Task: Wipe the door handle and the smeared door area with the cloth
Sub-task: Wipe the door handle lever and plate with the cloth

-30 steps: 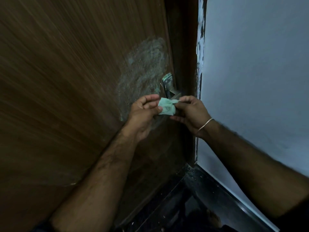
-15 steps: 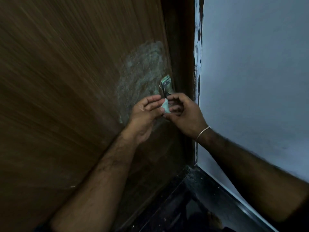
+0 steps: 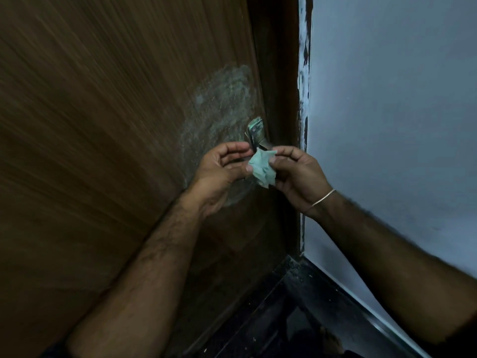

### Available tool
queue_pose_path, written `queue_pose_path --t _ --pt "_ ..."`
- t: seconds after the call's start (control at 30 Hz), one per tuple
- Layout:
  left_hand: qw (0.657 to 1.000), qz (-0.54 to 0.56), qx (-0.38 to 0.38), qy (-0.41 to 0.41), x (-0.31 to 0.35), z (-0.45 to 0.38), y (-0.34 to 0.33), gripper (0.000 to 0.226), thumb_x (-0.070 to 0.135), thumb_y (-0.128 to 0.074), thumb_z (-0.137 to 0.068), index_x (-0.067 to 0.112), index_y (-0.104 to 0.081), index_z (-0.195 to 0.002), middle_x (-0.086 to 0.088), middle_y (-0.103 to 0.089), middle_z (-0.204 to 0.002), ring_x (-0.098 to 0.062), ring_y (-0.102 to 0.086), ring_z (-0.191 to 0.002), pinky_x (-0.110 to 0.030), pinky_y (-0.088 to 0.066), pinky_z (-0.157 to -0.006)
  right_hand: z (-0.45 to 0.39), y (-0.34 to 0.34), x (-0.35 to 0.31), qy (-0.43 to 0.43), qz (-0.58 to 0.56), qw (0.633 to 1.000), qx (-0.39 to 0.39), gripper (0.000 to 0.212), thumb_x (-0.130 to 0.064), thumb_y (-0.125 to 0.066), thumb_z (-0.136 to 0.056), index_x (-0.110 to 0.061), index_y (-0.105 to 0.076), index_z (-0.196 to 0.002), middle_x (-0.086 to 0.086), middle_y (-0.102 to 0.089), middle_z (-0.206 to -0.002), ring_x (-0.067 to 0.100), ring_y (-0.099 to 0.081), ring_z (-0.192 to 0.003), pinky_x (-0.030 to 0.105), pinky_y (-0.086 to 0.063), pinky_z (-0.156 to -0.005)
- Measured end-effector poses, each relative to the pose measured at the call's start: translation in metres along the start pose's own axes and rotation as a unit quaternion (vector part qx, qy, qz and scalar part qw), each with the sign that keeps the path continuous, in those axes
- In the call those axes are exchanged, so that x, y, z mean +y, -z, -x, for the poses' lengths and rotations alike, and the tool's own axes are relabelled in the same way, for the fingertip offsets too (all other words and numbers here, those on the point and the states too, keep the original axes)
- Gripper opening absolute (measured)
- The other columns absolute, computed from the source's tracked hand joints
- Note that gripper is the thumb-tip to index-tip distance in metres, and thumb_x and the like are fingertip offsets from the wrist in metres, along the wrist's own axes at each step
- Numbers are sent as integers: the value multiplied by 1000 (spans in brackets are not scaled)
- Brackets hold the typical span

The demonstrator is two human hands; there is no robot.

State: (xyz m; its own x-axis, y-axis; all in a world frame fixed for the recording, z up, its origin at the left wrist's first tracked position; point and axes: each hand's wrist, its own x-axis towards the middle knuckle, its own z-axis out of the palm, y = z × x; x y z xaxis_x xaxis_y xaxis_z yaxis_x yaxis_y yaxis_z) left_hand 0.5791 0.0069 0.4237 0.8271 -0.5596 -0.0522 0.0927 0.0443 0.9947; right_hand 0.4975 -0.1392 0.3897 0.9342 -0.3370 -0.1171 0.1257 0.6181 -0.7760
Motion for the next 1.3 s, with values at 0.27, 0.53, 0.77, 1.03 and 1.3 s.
queue_pose_path --t 0.27,0.53,0.77,1.03,1.3 --pt "993 -116 -2 5 15 -5 1 44 -21 -60 -78 16 -65 -103 -14 -68 -112 -18 -69 -98 -22 -56 -73 -1 3 -2 -16 83 996 17 18 2 -44 -92 -10 -56 -97 15 -61 -101 29 -61 -94 42 -53 -82" --pt "954 -293 -56 -12 24 -13 2 51 -21 -55 -80 25 -66 -99 -5 -67 -110 -15 -70 -95 -24 -58 -76 2 10 -6 11 329 941 -82 24 -1 -68 -84 6 -65 -106 22 -71 -102 27 -70 -87 33 -60 -77" --pt "893 -440 30 -91 16 -6 -4 41 -12 -52 -83 22 -65 -101 -1 -62 -110 -15 -59 -99 -30 -53 -84 3 10 -4 -35 274 959 -58 24 -5 -63 -89 5 -64 -110 22 -70 -99 30 -67 -82 37 -59 -70" --pt "957 -287 43 -13 -12 13 -20 18 25 -71 -87 20 -70 -105 8 -72 -95 -5 -69 -85 -13 -54 -68 6 3 0 -117 66 989 -58 19 -5 -52 -94 -3 -63 -110 17 -66 -105 23 -63 -89 32 -52 -75" --pt "983 66 109 133 -8 15 -11 5 10 -65 -90 8 -64 -95 -12 -72 -98 -24 -72 -90 -34 -60 -69 8 7 -8 -93 96 991 -28 16 -5 -50 -94 -1 -61 -105 20 -66 -106 27 -64 -91 36 -54 -75"
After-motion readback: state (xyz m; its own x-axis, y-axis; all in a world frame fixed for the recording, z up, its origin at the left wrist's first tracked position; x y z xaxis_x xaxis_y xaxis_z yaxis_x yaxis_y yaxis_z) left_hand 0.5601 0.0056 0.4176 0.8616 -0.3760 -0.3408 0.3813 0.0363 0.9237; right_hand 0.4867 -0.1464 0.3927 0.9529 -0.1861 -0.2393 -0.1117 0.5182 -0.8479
